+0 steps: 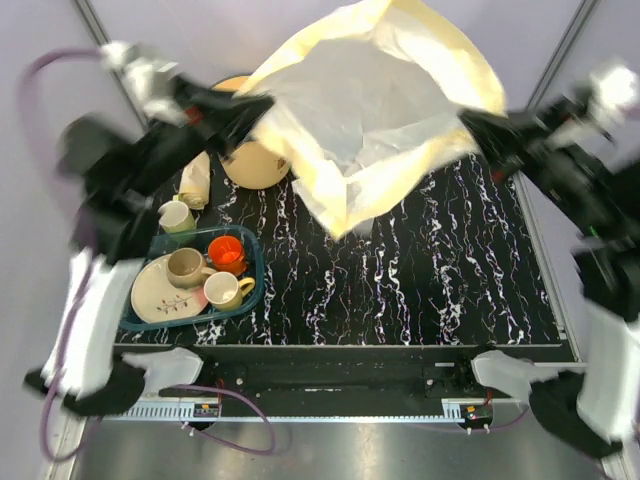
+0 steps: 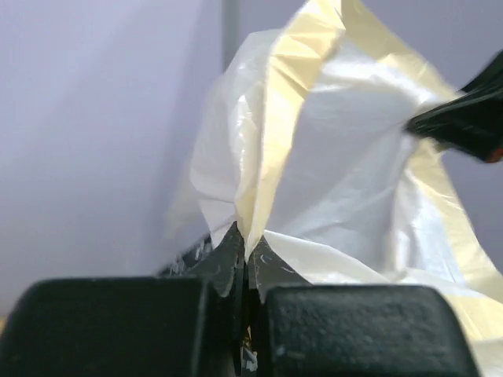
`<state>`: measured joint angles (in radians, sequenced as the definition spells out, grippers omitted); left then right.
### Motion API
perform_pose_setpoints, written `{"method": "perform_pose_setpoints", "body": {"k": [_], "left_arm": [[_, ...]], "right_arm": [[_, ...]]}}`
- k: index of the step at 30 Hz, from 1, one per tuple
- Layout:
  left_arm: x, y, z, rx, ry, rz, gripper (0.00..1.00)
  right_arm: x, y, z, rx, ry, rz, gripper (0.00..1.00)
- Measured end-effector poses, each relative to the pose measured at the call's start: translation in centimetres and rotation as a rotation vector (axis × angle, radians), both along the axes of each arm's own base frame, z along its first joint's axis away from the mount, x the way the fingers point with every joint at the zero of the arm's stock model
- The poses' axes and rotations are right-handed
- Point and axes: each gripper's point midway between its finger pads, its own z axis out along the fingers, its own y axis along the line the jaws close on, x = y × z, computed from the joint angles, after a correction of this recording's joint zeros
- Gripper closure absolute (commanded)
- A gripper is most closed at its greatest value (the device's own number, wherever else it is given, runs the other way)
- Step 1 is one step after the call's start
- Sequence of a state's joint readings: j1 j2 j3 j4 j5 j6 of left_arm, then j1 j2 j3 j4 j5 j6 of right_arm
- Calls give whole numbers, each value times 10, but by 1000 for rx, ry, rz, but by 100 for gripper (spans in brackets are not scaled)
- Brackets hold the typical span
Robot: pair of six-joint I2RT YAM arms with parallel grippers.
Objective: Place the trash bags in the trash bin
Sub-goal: Unfold the trash bag at the center of the board.
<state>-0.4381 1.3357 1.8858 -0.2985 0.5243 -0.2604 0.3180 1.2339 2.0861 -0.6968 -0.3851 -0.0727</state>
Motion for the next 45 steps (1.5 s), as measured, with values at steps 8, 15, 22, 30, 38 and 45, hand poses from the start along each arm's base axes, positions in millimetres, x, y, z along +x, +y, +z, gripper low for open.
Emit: {"method": "perform_pose_setpoints", "body": {"k": [8,15,22,30,38,45], "left_arm": [[-35,-17,-80,35,58,-101,100],[-22,-33,-397,499,995,-150,100],[-29,-38,7,-25,5,-199,100],[-71,-25,-42,-8,-21,-206,100],[-88,-40,-414,581,1126,-341,100],[-48,-38,-13,-71,191,-398,100]], "right_arm": [[22,28,-168,-117,284,91,100],[-11,27,-383,-373,1051,152,100],[-35,23,0,-10,4,164,100],[-16,30,-150,-93,209,155,100],[-51,31,-359,-359,1025,269,100],[-63,18,-17,-39,15,195,100]]}}
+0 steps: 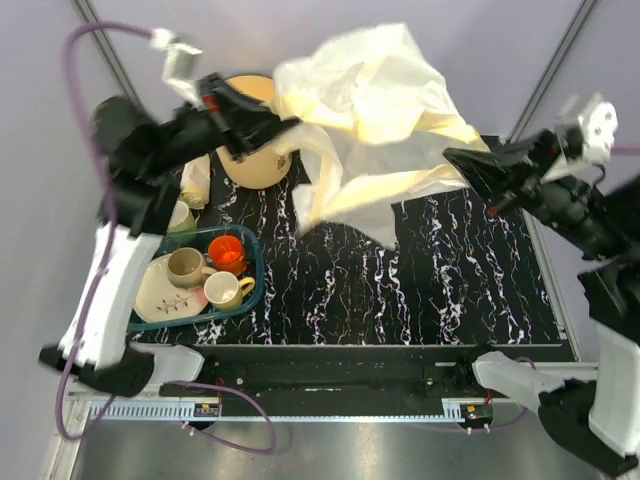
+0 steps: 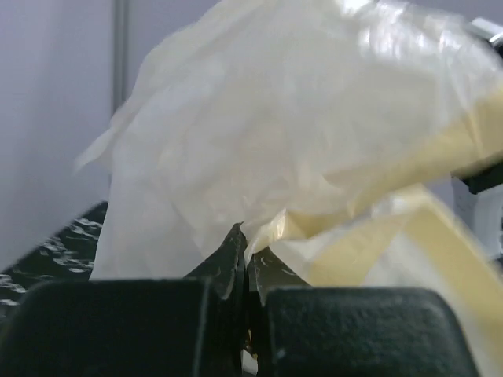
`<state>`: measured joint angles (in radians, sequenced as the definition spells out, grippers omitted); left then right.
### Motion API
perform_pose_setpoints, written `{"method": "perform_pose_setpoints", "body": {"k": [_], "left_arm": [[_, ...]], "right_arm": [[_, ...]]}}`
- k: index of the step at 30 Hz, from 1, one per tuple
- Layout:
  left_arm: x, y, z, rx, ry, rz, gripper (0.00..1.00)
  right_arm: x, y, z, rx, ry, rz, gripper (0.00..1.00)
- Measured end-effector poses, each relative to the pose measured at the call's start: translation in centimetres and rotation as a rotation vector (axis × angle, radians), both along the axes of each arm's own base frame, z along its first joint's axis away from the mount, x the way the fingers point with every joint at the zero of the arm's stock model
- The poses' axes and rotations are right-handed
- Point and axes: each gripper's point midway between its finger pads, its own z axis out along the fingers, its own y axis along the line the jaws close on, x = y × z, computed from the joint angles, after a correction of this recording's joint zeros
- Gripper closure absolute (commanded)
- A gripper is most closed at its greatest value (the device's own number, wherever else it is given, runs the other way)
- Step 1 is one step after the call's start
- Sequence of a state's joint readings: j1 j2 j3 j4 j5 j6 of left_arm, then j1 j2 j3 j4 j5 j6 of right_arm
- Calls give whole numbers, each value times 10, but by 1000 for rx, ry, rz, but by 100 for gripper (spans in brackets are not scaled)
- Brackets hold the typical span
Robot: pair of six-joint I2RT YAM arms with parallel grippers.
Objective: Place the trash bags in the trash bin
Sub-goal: Unfold the trash bag at the center of the board.
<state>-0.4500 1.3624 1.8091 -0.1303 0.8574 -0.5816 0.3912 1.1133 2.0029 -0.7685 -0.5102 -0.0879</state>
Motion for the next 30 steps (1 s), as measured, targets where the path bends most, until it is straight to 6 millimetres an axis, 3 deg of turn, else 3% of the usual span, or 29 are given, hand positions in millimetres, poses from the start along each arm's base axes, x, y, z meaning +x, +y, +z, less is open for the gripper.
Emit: {"method": "perform_pose_setpoints", "body": {"k": [1,2,4,5,6,8,9,10,11,12,13,14,15,17,18,19,20,21,22,24,25,26,27,28,30], "left_arm": [[0,17,15,-30,-42,66,100],[-6,31,24,-51,-78,124,100],[-11,34,6,-22,-68,153,100],[-5,25,-29,38,-17,138,100],[3,14,-72,113,59,119,100],[12,-3,-182,302,281,70,100],[8,-7,-236,398,404,35,100],[-4,-8,-293,505,557,-1,100],[-16,-5,-320,568,664,-23,100],[-27,-4,-327,588,749,-50,100],[-22,-6,-311,556,743,-51,100],[-8,-9,-272,484,692,-38,100],[17,-12,-212,375,571,-11,100],[51,-2,-81,165,249,76,100],[54,13,-11,55,52,137,100],[45,25,31,-14,-73,173,100],[23,37,62,-70,-177,194,100],[6,40,68,-89,-214,187,100],[-16,41,69,-98,-253,170,100],[-50,30,31,-53,-238,104,100],[-49,18,-3,-11,-195,78,100],[-40,7,-43,47,-124,61,100],[-25,-7,-107,150,6,47,100],[-11,-17,-172,266,148,36,100],[-4,-26,-287,501,424,-12,100]], "right_arm": [[-7,-7,10,17,-58,-25,100],[-9,-11,4,13,-73,-42,100],[7,-7,-43,-46,14,-54,100],[23,-1,-83,-96,101,-50,100],[38,6,-137,-163,233,-42,100],[48,13,-251,-311,548,-10,100],[41,12,-303,-386,717,11,100],[27,8,-339,-444,865,33,100],[12,5,-353,-475,967,56,100],[3,6,-348,-472,994,77,100],[1,8,-322,-447,968,90,100],[9,14,-279,-399,876,95,100],[22,20,-228,-337,733,90,100],[39,22,-105,-194,375,46,100],[38,18,-51,-122,200,22,100],[28,11,-10,-60,61,-3,100],[20,5,5,-30,1,-18,100],[5,-1,13,-1,-54,-20,100],[-5,-5,8,6,-70,-18,100],[-8,-4,-42,-27,7,-4,100],[0,1,-72,-56,70,1,100],[17,11,-127,-114,198,14,100],[29,18,-171,-168,310,25,100],[39,26,-237,-257,485,43,100],[36,29,-329,-404,771,75,100]]}}
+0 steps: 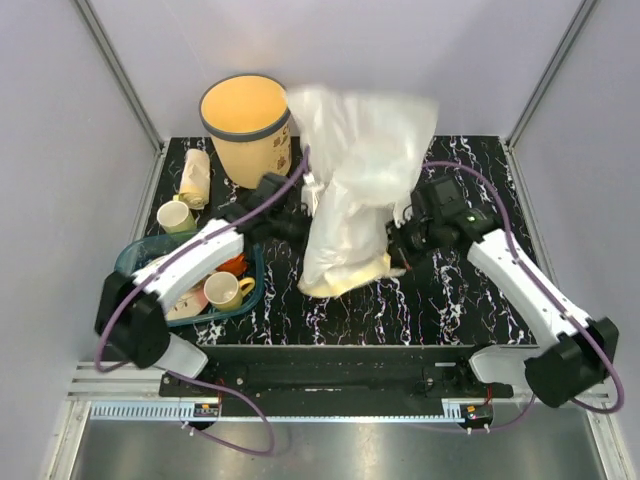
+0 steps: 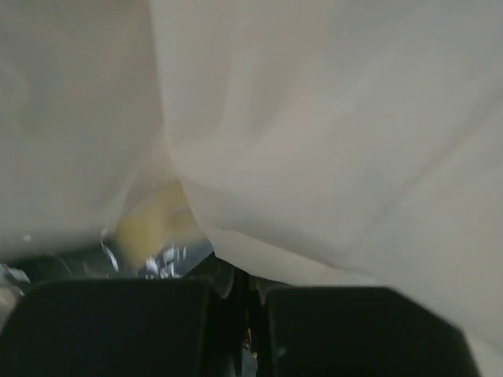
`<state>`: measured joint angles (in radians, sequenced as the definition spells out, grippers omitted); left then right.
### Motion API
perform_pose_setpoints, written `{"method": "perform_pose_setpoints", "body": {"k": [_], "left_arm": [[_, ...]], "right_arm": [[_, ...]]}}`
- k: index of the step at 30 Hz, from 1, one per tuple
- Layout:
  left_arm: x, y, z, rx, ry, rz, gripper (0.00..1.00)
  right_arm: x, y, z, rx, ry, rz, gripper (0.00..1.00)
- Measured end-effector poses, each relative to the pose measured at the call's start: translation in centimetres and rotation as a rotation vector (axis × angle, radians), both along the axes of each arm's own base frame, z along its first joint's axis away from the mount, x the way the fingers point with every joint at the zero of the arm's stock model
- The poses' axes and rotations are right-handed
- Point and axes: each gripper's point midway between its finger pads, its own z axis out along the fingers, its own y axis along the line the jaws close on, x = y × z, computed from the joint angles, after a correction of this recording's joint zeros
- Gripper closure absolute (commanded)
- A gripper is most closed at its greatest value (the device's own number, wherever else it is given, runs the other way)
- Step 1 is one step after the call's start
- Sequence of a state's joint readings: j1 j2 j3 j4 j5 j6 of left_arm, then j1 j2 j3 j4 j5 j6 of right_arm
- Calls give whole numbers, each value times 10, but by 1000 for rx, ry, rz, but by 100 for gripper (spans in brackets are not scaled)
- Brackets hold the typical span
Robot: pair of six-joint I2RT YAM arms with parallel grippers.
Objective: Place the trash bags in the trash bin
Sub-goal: Unfold the trash bag at the center of the board.
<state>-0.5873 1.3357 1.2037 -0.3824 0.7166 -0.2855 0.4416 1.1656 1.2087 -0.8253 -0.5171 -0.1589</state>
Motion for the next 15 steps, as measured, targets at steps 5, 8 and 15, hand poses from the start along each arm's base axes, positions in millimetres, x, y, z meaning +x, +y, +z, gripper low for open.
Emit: {"method": "perform_pose_setpoints", "body": {"k": [5,8,15], "left_arm": [[16,0,-2,66,198,1,100],[75,7,202,-278,-275,103,100],[-47,71,377,-609,-888,189,100]], "right_arm": [[-9,2,47,-21,50,36,100],[22,8,228,193,-456,-14,100],[-34,-51,357,441,-1043,-209,100]]}}
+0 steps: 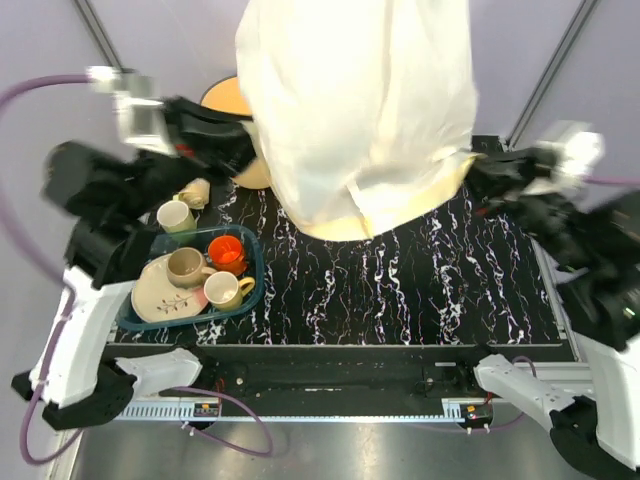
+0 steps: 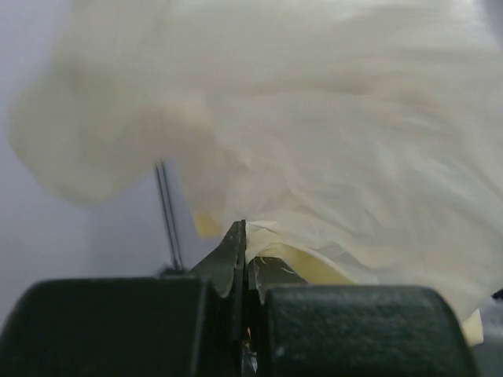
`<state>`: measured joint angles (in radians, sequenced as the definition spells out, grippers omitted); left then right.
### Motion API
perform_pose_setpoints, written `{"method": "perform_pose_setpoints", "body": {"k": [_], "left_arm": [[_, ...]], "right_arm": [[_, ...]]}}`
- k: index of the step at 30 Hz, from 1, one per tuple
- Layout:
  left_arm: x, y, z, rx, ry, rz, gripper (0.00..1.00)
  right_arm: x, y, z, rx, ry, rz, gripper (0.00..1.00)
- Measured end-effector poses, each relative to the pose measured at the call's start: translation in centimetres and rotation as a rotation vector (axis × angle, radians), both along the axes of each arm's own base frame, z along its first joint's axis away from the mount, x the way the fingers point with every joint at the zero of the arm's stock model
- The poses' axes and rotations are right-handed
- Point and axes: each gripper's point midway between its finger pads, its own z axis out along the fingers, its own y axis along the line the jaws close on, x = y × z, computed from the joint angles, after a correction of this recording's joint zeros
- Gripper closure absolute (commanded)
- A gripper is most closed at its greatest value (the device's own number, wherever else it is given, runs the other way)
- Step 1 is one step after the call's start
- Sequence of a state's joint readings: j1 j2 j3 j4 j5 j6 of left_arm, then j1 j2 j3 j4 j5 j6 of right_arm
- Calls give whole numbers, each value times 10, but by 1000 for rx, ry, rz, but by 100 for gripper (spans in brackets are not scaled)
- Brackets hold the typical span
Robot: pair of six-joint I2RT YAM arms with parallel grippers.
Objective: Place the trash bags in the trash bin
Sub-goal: Unfold the trash bag at the center of the board.
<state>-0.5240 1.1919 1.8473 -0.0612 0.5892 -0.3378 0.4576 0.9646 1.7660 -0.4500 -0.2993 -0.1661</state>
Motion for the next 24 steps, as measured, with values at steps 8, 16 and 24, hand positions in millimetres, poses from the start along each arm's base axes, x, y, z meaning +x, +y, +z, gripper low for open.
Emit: {"method": "perform_pose_setpoints", "body": {"k": [8,16,24], "left_arm": [[8,-89,-411,901,827,-371,100],[-2,-100,-173,421,674,-704,100],[33,-29,-121,173,576,-396,100]], "right_arm": [[8,66,-382,-623,1091,361,100],[-41,89,-106,-373,545,592,100],[8,51,-82,-246,443,209,100]]}}
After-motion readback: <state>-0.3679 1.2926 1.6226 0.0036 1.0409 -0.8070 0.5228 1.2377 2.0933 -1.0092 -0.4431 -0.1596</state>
